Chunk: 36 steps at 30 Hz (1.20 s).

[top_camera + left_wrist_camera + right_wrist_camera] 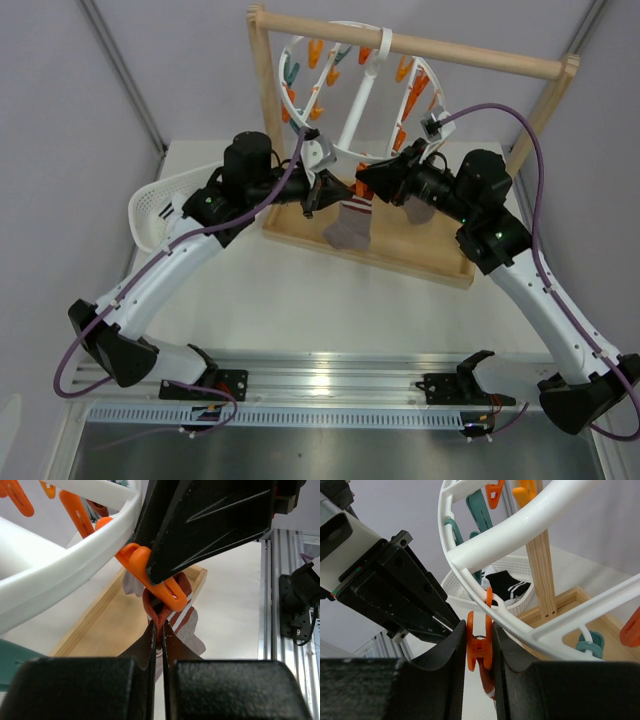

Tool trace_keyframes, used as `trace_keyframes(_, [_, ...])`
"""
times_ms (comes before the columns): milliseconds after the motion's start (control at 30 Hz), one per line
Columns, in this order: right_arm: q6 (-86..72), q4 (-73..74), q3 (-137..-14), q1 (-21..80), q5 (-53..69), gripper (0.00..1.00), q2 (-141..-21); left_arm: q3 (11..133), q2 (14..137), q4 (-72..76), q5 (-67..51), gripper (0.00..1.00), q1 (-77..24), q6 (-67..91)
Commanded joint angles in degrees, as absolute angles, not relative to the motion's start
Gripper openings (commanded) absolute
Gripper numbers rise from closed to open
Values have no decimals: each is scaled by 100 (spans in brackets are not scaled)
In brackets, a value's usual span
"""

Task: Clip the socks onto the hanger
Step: Clamp the sock onto the hanger.

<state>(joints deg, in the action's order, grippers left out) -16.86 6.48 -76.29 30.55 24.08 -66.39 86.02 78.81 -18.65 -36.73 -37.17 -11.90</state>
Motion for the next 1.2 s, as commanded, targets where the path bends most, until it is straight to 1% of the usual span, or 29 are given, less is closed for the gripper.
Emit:
trace_keyframes(0, [-1600,475,-7638,3059,2654,1,-6460,8745,7770,-1529,-3937,1,-3674,-1028])
trace_keyframes(300, [-1591,325,-7506,3041,2698,1,-6407,8701,7778,-1459,-4253,1,-3604,-783])
trace_keyframes(433, [-1556,325,-7480,3050,2725,1,-6416,8701,7813,-1205,-4526,1,-3507,-309])
trace_keyframes(733, [-1494,387,-7462,3050,2777,2,-6381,8807,7910,-1028,-4360,1,-3375,263])
trace_keyframes(767, [-1485,395,-7462,3041,2777,4,-6381,8798,7910,-1020,-4377,1,-3358,281])
trace_keyframes(833, [-1468,439,-7462,3041,2742,11,-6363,8789,7884,-1037,-4351,1,-3357,290])
trace_keyframes(867, [-1468,448,-7462,3041,2725,25,-6346,8780,7875,-1037,-4342,1,-3357,290])
trace_keyframes(933, [-1468,475,-7453,3050,2690,41,-6302,8745,7866,-1046,-4316,1,-3357,281])
trace_keyframes(967, [-1468,483,-7462,3050,2681,53,-6284,8736,7866,-1063,-4289,1,-3357,281])
trace_keyframes(1000, [-1459,501,-7471,3041,2672,57,-6275,8762,7866,-1072,-4298,1,-3357,281])
trace_keyframes(1033, [-1468,527,-7479,3041,2654,63,-6249,8754,7884,-1081,-4298,1,-3357,290])
trace_keyframes(1133, [-1476,571,-7479,3041,2593,69,-6153,8771,7901,-1142,-4228,1,-3357,308])
trace_keyframes(1167, [-1477,580,-7471,3041,2549,73,-6135,8798,7919,-1186,-4210,1,-3357,308])
